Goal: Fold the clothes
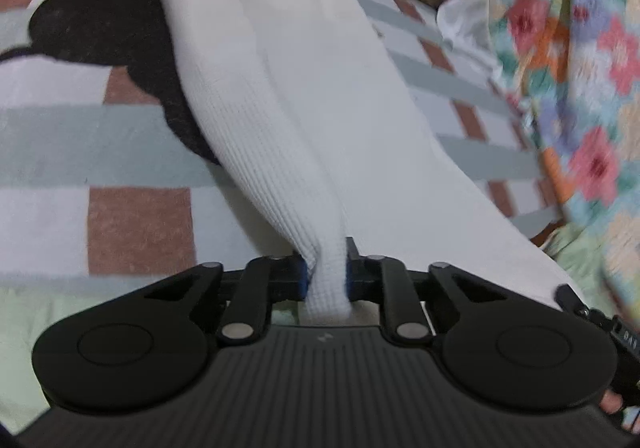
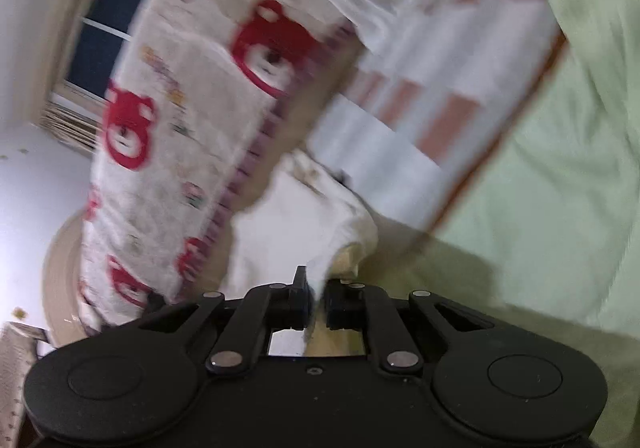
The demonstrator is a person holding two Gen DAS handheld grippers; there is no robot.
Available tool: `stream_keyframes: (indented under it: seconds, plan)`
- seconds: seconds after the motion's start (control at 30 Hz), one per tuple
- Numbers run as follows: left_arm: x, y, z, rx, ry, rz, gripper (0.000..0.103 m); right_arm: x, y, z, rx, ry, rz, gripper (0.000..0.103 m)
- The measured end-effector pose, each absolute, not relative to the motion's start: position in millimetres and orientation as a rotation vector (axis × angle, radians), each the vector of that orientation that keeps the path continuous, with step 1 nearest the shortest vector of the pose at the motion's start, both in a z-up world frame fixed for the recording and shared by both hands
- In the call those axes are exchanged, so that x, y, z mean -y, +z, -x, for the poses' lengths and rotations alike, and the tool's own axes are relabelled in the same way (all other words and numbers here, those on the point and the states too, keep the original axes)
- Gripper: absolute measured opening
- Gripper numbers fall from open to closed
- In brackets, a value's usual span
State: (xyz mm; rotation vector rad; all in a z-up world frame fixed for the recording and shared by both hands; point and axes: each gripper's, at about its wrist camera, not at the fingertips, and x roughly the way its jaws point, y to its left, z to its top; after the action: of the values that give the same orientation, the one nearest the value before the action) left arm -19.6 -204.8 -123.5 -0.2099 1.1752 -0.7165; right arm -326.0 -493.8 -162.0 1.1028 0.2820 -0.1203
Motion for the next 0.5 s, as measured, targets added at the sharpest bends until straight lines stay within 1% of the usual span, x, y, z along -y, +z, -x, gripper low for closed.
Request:
stream_keyframes:
  seconds: [0.1,0.2,0.3,0.37,0.43,0.47,0.5]
  plan:
    - [191.6,-100.8,22.9,-1.17,-0.74,0.292,0.012,491.0,-134.2,340.1,-0.254,-0.099,-1.075,0.01]
    - [191.3,-97.1,26.3,-1.198,-0.735,0.321,0.013,486.3,-129.9,347.8,-0.306,-0.135,-1.023,0.01]
    - [203.4,-115.3,29.9,-1.213,-0.702,0.26,0.015,493.3,-153.9,344.7,-0.391,-0.194,-1.045,0.01]
    - [210.3,-129.1,32.2,-1.237,-0.677,0.219,0.018,497.6,-164.0,340.7,-0.413,-0.205,-1.066,0.01]
    - [214.7,-134.3,35.6,-1.238,-0.668,0.202,0.024,497.9,-157.2,339.6,-0.394,-0.186,-1.033,0.01]
    - [217.0,-135.1,37.0,-1.238,-0.677,0.201,0.037,498.0,-152.4,339.1,-0.383,-0.173,-1.017,0.01]
    - [220.1,-136.1,37.7,-1.243,-0.703,0.204,0.055,498.2,-147.3,338.9,-0.373,-0.161,-1.001,0.01]
